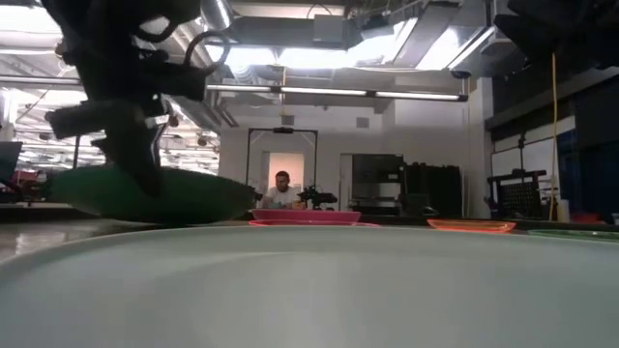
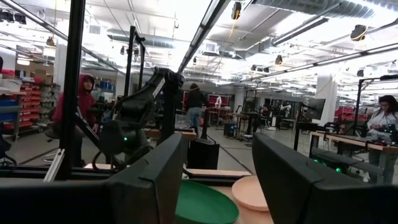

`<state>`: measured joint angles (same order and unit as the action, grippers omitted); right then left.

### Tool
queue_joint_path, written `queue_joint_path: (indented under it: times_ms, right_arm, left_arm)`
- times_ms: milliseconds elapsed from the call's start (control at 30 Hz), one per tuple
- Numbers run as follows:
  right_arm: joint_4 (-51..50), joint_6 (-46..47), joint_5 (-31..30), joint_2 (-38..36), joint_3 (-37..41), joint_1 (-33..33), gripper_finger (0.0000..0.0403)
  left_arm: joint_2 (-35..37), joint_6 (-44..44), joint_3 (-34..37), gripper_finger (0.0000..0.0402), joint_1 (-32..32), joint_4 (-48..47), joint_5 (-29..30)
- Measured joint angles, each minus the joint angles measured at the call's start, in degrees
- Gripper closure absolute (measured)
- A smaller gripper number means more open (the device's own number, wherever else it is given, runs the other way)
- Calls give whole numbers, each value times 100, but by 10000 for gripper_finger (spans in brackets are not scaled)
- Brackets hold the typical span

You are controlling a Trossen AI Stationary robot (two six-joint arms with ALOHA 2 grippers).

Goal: Stack plastic plates
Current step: Stack the green plate on the blue plate

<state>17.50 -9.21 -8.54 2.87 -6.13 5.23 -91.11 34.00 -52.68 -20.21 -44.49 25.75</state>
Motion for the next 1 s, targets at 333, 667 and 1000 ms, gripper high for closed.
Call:
queue_joint_path:
  times_ms: [333,667,1000]
  right_arm:
    - [7,-3,-2,0,0,-2,214]
    - [-55,-4,-2,0,0,-1,214]
    - [-22,22,-2,0,0,-1,214]
  left_arm:
    - [0,-155,-519,396,-220,-229,-189]
    - [0,-594,-1326,396,-608,-392,-269]
    - [5,-1247,-1900,397,-1076,54,-214]
